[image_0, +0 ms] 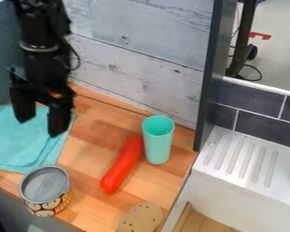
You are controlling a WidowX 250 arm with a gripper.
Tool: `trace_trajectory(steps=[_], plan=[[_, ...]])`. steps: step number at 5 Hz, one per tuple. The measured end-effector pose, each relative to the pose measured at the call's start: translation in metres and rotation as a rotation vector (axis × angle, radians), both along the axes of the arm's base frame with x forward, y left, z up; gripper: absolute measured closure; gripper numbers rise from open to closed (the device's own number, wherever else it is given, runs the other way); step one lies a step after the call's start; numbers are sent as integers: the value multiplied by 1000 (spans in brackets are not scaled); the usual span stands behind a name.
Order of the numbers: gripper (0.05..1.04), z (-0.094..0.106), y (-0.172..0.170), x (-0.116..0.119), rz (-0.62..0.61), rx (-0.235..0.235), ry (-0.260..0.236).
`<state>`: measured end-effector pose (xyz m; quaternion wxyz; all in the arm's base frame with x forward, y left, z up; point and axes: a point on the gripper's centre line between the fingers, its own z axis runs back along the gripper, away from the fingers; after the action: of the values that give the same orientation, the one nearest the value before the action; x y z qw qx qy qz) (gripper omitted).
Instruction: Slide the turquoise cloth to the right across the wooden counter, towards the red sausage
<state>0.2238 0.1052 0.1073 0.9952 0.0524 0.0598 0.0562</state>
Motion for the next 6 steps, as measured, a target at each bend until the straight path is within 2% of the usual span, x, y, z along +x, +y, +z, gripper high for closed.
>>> trace_trajectory(steps=[1,3,4,6], plan=[[81,-10,19,-2,56,25,14],[81,-22,55,-1,235,113,-52],[81,-41,75,-1,262,87,-44],[81,-74,118,13,232,37,-41]])
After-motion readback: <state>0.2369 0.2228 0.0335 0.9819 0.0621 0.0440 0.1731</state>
